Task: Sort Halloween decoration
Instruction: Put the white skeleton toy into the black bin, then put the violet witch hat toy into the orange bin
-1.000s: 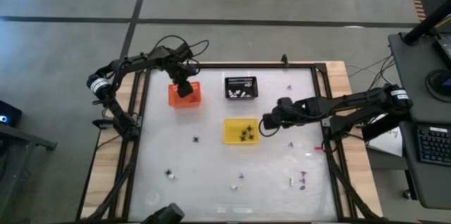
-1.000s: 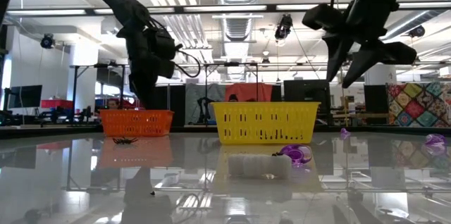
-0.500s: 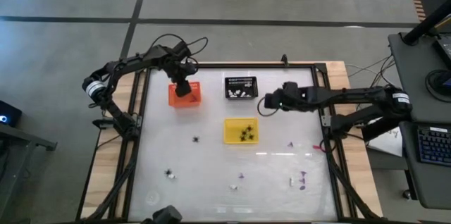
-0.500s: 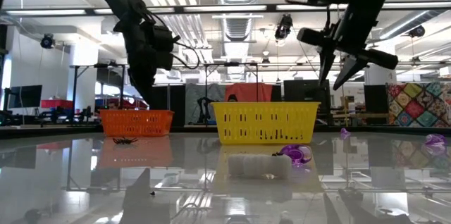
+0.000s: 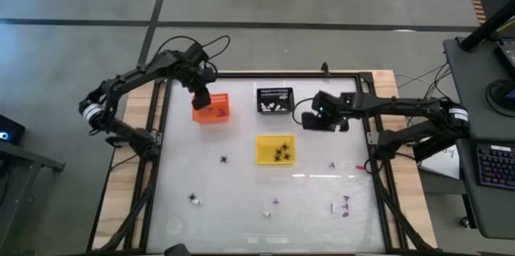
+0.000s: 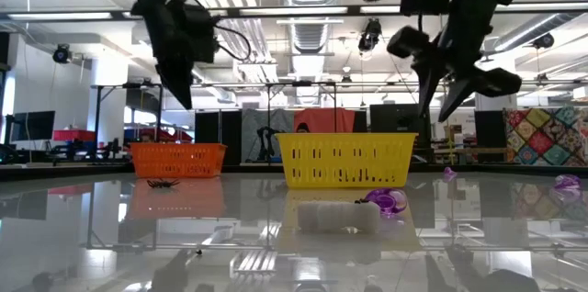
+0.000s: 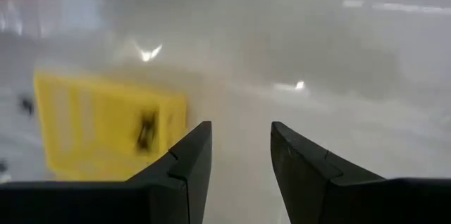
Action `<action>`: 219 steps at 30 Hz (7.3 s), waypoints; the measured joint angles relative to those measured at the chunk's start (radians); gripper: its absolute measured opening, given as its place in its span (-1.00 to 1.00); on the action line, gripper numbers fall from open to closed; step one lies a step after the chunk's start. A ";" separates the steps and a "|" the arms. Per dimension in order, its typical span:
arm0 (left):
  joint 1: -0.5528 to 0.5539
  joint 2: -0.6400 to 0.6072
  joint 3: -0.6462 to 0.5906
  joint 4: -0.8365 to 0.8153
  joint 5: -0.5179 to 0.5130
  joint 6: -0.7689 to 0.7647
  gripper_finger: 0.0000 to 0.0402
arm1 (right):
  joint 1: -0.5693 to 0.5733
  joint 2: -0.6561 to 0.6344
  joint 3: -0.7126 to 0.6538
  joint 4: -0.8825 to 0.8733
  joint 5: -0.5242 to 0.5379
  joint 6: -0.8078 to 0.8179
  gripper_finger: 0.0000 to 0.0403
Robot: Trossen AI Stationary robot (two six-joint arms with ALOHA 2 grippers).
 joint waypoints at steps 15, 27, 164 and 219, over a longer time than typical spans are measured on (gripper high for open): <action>-0.001 -0.176 -0.014 -0.002 0.001 -0.058 -0.58 | 0.532 0.011 0.000 -0.005 0.021 0.455 -0.33; -0.001 -0.172 -0.015 -0.004 0.000 -0.087 -0.58 | 0.907 0.043 -0.028 0.007 0.041 0.873 -0.33; -0.011 -0.172 -0.040 -0.054 -0.012 -0.027 -0.58 | -0.492 0.454 0.363 -0.231 0.258 -0.559 -0.32; -0.011 -0.171 -0.054 -0.045 -0.011 -0.027 -0.58 | -0.591 0.434 0.143 -0.008 0.232 -0.501 -0.95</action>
